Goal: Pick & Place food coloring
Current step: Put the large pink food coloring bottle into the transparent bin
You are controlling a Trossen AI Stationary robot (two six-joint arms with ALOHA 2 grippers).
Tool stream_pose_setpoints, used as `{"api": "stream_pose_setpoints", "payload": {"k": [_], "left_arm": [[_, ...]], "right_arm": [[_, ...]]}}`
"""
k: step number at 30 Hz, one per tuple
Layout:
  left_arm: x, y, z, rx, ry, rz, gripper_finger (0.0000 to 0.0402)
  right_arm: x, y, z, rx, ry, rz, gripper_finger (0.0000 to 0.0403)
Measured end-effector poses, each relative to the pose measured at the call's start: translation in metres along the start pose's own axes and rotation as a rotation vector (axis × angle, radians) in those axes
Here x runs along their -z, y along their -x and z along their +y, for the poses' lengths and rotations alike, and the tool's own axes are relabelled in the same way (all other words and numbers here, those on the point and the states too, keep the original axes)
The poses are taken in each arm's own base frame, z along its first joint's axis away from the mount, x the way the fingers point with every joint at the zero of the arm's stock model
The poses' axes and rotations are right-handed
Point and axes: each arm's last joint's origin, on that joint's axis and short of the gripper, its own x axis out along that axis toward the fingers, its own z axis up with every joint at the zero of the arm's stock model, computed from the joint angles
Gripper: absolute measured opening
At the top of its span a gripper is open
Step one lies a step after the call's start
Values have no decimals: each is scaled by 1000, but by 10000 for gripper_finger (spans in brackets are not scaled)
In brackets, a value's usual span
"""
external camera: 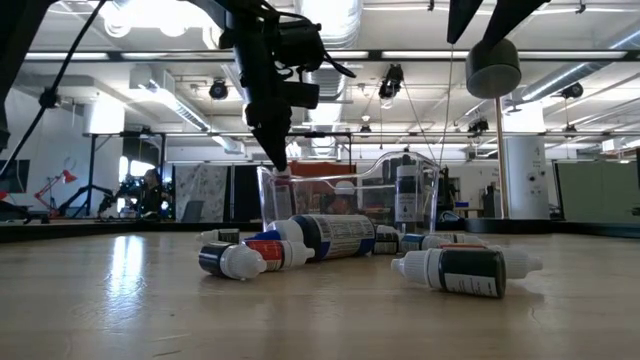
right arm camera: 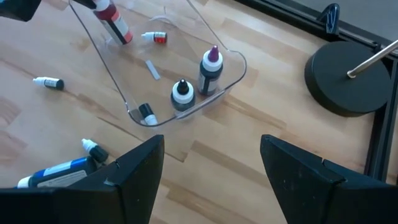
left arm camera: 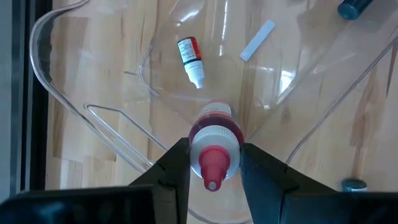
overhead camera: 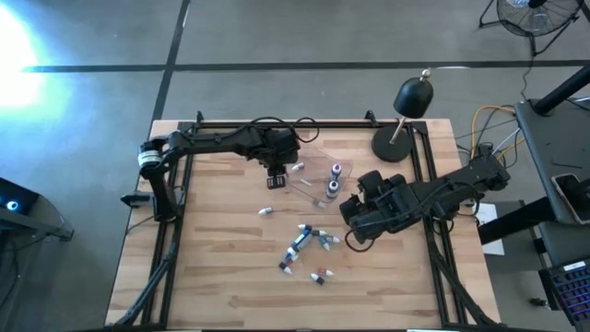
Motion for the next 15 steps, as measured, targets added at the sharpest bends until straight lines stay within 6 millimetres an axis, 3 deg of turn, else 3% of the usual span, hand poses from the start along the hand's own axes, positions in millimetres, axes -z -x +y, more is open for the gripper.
{"api": "stream_pose_setpoints", "payload": {"k": [6, 15], "left_arm": [[0, 0, 0, 0, 22, 0, 100], [2, 0, -1, -36, 32, 29, 181]], "right_arm": [[0, 0, 0, -3, -2, 0, 258], [0, 0, 0, -3, 4, 0, 258]]}}
